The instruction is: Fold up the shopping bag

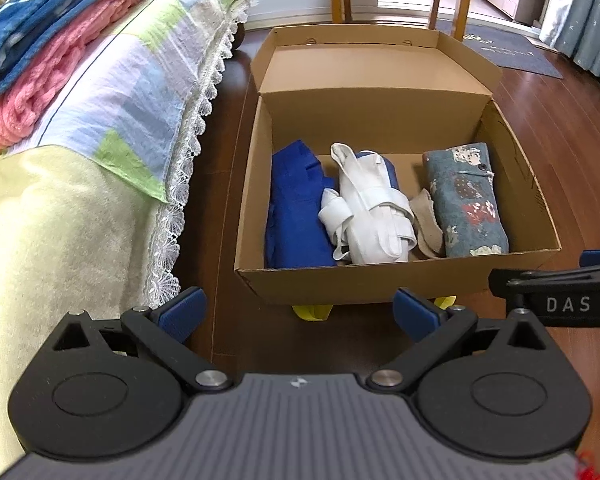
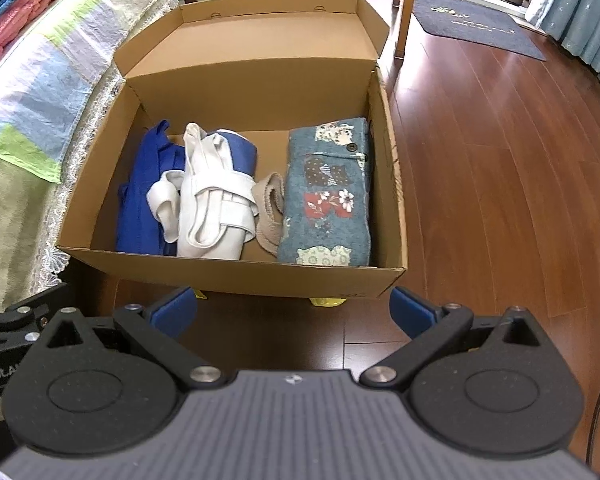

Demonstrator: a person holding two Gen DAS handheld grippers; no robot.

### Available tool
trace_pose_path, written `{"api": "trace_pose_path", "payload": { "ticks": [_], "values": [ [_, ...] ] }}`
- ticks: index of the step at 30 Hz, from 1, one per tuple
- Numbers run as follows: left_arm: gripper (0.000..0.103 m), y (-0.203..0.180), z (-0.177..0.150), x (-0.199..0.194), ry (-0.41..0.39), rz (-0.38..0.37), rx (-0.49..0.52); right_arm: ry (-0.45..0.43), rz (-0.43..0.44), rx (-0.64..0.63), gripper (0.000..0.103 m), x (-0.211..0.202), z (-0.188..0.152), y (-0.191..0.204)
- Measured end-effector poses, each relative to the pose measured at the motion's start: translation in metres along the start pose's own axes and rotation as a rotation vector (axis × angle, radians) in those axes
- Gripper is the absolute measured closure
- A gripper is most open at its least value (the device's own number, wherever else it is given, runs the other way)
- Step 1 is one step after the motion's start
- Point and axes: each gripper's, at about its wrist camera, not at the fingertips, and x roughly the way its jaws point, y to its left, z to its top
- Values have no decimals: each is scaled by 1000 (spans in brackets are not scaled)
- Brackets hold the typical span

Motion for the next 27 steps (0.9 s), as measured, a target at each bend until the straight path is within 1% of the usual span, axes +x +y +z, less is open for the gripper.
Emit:
{"api": "trace_pose_path", "payload": {
  "ticks": [12,17,21,27],
  "values": [
    [2,-8,0,-4,-19,-14,31,6,-14,-2,1,3,-4,-4],
    [2,-9,1,-4,-10,-15,17,11,-17,0,1,2,-4,-5],
    [2,-10,1,-3,-6,8,23,18,-24,2,1,3,-4,-6],
    [2,-13,0,-4,-1,7,36,15,-37,-8,1,2,-4,-6]
  ]
}}
